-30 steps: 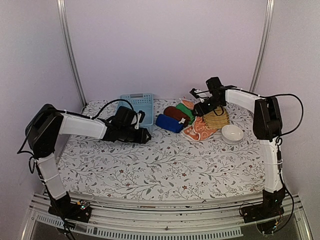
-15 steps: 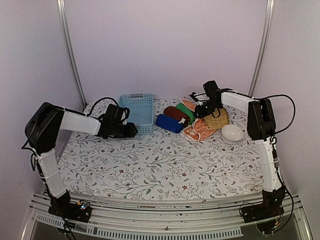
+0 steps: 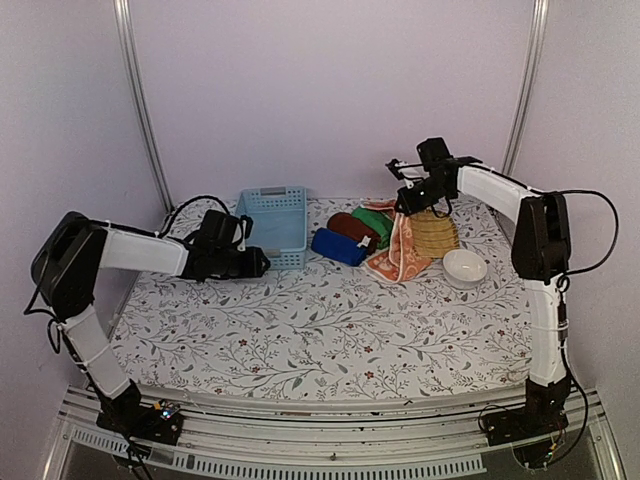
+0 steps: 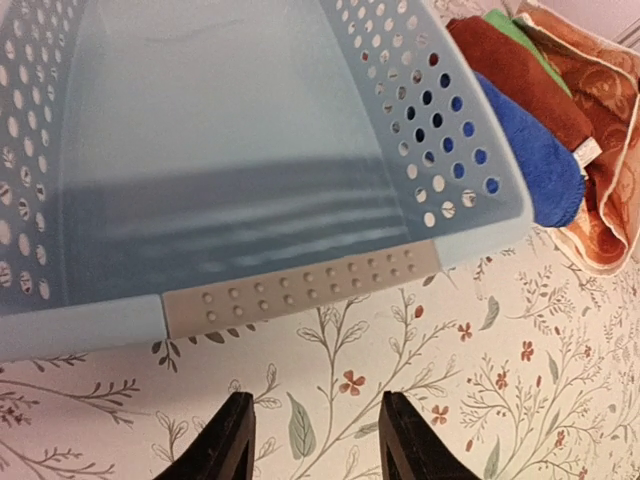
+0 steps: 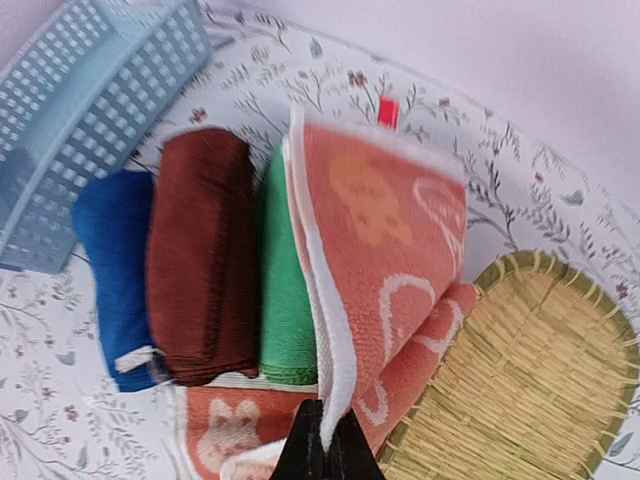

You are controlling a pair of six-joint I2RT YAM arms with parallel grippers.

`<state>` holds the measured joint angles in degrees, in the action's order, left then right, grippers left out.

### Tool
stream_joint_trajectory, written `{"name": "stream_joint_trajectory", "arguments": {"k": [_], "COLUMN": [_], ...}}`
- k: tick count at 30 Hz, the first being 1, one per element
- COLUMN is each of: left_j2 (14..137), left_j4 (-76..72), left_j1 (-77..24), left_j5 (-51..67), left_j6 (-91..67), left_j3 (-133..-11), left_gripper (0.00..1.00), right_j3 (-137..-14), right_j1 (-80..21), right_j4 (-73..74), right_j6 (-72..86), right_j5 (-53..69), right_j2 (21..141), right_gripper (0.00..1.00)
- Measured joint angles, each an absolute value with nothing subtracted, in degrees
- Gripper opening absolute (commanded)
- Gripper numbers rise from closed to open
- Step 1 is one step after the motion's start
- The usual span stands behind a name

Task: Roll the towels
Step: Pick up the towel from the towel pile, then place the towel at the center of the board.

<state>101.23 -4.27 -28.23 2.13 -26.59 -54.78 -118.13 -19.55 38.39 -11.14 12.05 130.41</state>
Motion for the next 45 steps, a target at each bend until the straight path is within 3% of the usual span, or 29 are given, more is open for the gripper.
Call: {"name": "stream_joint_trajectory", "arguments": {"k": [9,15,20,23,25,29,33,39,45], "left_j2": [89.8,83.2,80.4,79.8,79.8,80.1,82.1,88.4,98.3], "left_j4": [-3.9,-3.6,-3.2,-2.7,-2.3,-1.6,0.3,4.0,11.5], "left_j1": [-29.6,-31.0,-32.9,-34.1,-34.7,-35.6,-37.3,-43.2,-55.9], "left_j5": [3.7,3.3,2.0,1.5,1.3,1.4,2.5,8.7,13.7], "left_j6": [-27.3,-27.7,-28.5,-28.8,-28.8,-28.5,-26.5,-21.6,-11.5], "left_j3": [-54.2,-53.9,-53.1,-52.6,-52.5,-52.5,-53.7,-57.7,-68.2], "left_gripper": [0.45,0.45,0.45,0.44,0.44,0.43,0.42,0.41,0.43], "right_j3": [-118.1,-116.4,-100.3,-85.8,-76.1,-61.7,-58.4,-62.8,-68.2], "right_j1": [-20.2,-21.2,-21.1,-18.9,-15.6,-7.2,-1.1,-0.9,-1.2], "right_j4": [40.1,41.5,31.0,19.6,12.2,10.0,18.2,24.9,37.8], "right_j6": [-14.0,-14.7,-9.0,-3.1,2.3,8.0,5.7,-4.3,-23.8], "right_j5": [31.2,52.4,67.2,70.3,70.5,63.6,54.7,49.3,47.3], "right_j2": [111.3,101.6,87.9,80.8,79.3,84.4,88.2,83.3,81.6], "right_gripper": [0.02,0.02,0.03,0.17,0.36,0.44,0.53,0.51,0.5]}}
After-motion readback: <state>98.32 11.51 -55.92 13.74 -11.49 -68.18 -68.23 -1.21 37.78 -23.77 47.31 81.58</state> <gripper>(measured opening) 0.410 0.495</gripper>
